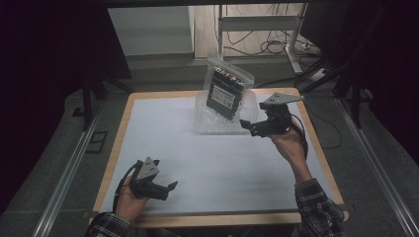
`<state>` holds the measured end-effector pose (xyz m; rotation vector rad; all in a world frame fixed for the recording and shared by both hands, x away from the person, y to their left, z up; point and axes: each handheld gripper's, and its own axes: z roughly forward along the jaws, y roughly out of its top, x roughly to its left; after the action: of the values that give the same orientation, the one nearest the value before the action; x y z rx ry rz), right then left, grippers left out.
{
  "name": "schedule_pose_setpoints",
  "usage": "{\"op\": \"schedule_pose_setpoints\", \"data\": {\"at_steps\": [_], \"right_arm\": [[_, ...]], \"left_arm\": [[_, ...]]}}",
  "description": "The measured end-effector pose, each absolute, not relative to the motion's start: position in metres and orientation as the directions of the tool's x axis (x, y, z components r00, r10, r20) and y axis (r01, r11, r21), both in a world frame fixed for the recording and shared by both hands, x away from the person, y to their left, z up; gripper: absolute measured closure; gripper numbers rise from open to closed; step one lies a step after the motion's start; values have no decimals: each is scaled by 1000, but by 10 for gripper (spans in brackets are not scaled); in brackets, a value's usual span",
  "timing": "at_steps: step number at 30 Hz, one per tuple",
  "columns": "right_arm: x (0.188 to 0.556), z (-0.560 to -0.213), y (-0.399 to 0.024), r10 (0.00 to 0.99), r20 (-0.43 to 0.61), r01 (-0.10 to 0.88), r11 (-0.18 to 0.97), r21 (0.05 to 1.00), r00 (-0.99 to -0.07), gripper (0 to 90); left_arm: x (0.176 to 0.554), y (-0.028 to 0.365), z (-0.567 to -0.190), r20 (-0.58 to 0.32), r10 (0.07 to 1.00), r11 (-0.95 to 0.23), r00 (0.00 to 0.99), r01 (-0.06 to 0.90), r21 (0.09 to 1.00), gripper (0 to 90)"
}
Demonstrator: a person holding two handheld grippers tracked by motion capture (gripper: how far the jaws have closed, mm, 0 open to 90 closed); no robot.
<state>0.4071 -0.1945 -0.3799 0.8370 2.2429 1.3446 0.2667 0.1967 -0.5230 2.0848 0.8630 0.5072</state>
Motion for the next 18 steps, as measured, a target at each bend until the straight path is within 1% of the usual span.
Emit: {"op": "schedule_pose_setpoints", "data": {"at_steps": [4,5,9,18], "right_arm": [[403,-389,-196,662,-29,294,372,880,-749,6],[402,-390,-196,658,-42,296,394,870,-752,0],[396,-393,-196,657,-69,280,412,867,-751,0],[379,-393,-201,662,-70,275,402,873,-746,0]], "left_arm": [[267,197,-523,55,725,-440,686,401,803,6],[266,197,-523,56,725,-441,686,400,803,6],[266,197,-522,47,719,-438,693,399,806,6],[266,199,-522,13,711,-414,703,403,816,0]]}}
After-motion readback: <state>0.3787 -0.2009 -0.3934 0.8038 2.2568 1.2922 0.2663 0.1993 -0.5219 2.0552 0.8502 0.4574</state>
